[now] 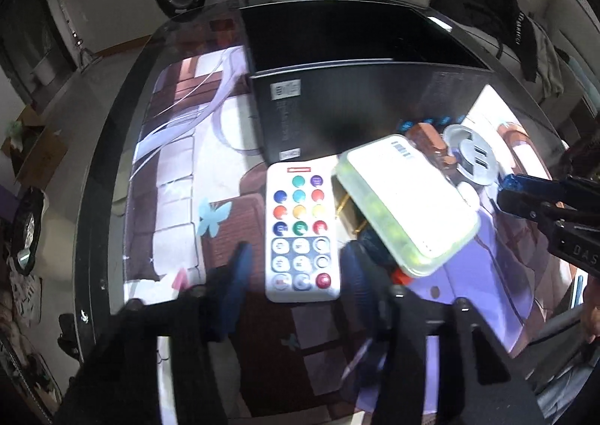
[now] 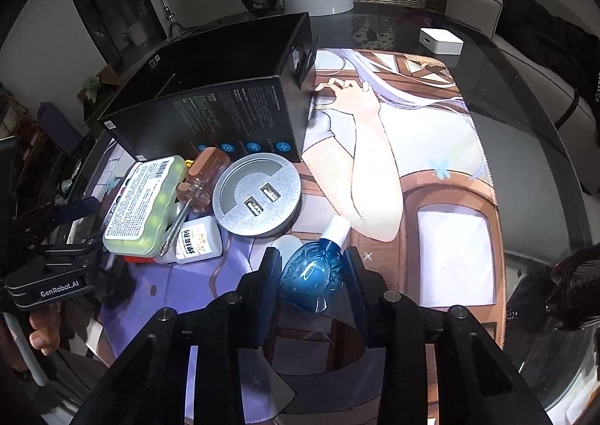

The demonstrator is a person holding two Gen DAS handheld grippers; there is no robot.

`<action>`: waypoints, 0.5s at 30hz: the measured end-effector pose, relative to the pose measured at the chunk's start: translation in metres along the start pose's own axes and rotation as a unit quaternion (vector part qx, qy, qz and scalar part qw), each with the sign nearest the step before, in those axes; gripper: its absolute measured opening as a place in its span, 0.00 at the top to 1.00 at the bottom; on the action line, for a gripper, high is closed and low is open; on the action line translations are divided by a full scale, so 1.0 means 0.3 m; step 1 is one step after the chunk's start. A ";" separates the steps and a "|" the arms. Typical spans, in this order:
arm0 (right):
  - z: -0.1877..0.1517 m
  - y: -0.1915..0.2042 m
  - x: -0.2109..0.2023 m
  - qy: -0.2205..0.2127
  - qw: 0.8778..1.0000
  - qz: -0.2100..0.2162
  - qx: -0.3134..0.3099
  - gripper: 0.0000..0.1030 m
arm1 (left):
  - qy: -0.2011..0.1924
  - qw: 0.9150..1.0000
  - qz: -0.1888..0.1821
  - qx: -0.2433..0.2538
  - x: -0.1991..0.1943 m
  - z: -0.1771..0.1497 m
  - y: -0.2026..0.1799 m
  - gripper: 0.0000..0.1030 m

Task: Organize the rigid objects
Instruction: 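Grasp the white remote with the left tool while the right tool grasps the blue bottle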

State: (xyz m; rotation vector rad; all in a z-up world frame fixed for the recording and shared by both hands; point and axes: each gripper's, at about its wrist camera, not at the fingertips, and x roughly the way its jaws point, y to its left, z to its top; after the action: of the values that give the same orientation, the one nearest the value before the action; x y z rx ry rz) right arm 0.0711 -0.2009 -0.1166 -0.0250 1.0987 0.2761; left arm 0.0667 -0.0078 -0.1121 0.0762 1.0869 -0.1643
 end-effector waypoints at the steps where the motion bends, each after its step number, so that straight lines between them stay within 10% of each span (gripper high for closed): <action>1: -0.003 0.007 -0.001 0.000 1.000 0.002 -0.003 0.66 | 0.000 1.000 0.007 0.003 -0.005 -0.005 -0.011 0.63; 15: 0.004 0.091 -0.116 -0.075 0.996 0.018 -0.043 0.67 | -0.082 0.996 0.028 -0.013 -0.163 -0.001 0.039 0.64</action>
State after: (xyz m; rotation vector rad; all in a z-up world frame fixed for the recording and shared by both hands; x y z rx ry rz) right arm 0.0511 -0.1816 -0.0821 -0.0594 0.9388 0.3524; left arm 0.0462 0.0084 -0.0692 0.0681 0.9227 -0.1029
